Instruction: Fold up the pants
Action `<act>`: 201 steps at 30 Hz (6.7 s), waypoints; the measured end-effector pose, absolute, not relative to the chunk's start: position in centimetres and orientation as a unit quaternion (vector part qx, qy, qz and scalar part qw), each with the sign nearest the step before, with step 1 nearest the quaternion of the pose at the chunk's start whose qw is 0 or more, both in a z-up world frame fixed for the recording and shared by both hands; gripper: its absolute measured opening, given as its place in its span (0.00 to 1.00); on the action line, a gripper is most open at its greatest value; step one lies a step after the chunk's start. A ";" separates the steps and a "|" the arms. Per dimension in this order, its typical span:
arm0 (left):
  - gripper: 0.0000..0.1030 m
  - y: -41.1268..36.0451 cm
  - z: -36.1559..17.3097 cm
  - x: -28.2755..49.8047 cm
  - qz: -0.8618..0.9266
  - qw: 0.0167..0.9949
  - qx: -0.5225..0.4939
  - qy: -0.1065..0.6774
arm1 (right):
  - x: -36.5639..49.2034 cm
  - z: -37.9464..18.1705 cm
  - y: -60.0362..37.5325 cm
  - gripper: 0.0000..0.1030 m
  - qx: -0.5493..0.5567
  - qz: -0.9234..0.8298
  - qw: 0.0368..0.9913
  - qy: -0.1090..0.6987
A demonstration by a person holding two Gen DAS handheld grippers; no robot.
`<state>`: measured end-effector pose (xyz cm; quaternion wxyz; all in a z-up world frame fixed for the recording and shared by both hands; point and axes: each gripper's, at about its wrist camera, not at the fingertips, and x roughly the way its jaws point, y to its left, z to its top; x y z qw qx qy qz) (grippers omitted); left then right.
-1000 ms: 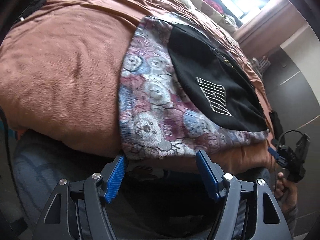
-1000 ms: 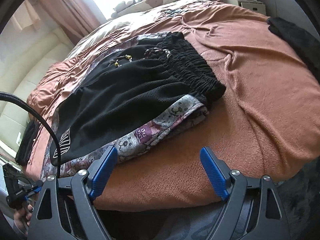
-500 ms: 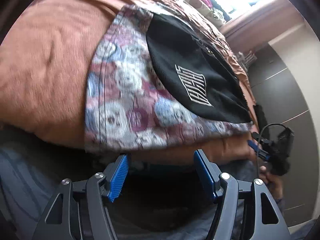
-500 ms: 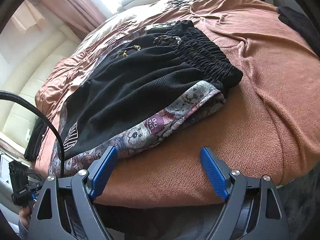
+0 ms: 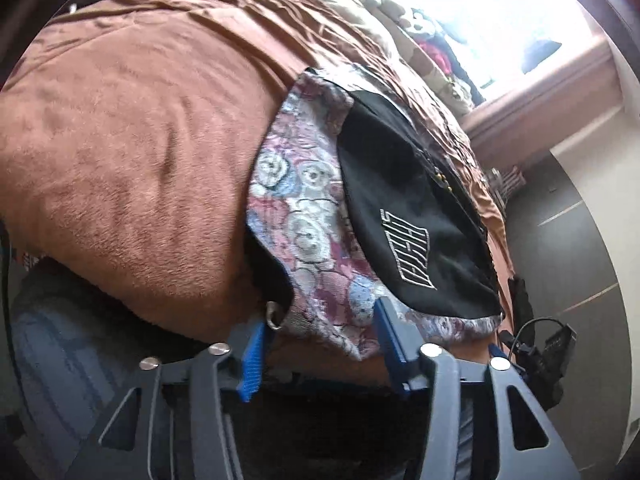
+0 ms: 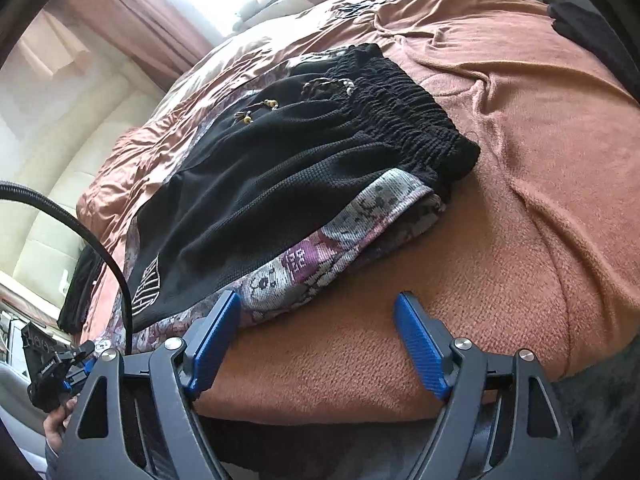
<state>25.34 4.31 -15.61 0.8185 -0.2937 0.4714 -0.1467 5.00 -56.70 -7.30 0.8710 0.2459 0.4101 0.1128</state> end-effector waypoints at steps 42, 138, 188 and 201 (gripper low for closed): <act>0.05 2.7 -5.1 31.1 -0.204 0.858 -0.277 0.382 | 4.7 -5.1 -60.5 0.58 0.332 0.053 0.865 0.373; 0.63 -10.1 -11.5 79.4 -0.167 0.853 0.020 0.495 | 35.0 -1.9 -59.0 0.59 0.210 0.034 0.889 0.406; 0.13 -14.2 -14.2 84.0 -0.178 0.864 0.120 0.456 | 36.3 -1.0 -58.2 0.12 0.150 0.010 0.911 0.384; 0.53 -9.1 -10.8 79.8 -0.161 0.870 0.064 0.462 | 31.6 -0.1 -60.3 0.59 0.202 0.010 0.905 0.374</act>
